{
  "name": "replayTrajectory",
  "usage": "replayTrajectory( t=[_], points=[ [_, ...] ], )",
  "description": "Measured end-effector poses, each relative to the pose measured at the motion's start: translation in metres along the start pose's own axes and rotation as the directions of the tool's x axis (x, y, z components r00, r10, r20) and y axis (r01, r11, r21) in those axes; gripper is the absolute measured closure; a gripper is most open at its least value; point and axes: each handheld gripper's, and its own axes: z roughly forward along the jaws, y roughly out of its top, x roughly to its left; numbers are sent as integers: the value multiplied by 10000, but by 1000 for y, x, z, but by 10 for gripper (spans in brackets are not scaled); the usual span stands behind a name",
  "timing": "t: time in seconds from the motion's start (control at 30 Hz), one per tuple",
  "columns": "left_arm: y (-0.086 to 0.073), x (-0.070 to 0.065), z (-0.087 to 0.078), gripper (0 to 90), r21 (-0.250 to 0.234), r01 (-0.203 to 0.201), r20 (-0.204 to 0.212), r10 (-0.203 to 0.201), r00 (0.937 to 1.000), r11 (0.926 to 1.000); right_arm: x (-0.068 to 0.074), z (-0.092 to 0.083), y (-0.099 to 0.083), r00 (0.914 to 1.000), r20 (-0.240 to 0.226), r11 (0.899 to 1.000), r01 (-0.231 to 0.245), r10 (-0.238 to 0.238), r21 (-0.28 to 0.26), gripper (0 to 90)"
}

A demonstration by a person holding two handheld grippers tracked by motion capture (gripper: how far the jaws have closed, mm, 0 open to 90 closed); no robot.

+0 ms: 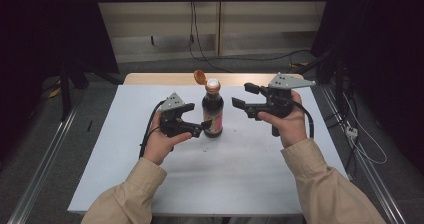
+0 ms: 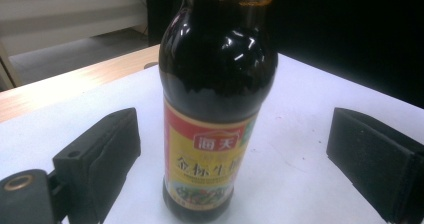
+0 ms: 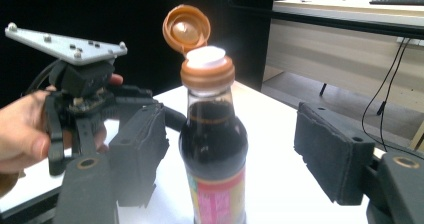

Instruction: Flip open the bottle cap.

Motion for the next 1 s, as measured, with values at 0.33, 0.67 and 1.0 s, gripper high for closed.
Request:
replayTrajectory(
  t=[0.33,0.67,1.0],
  points=[
    [-11,3,-20,71,-112,60,-191,-62,9998,9999,0,-10,-22,9998,-205,9999,-82,84,89,275],
    [-23,6,-35,72,-81,135,-367,-138,9992,9999,1,-12,-50,9997,-211,9987,-136,146,486,266],
    [-30,5,-45,71,-139,115,-333,-120,9994,9998,8,-16,-68,9996,-270,9968,55,-34,793,251]
  ],
)
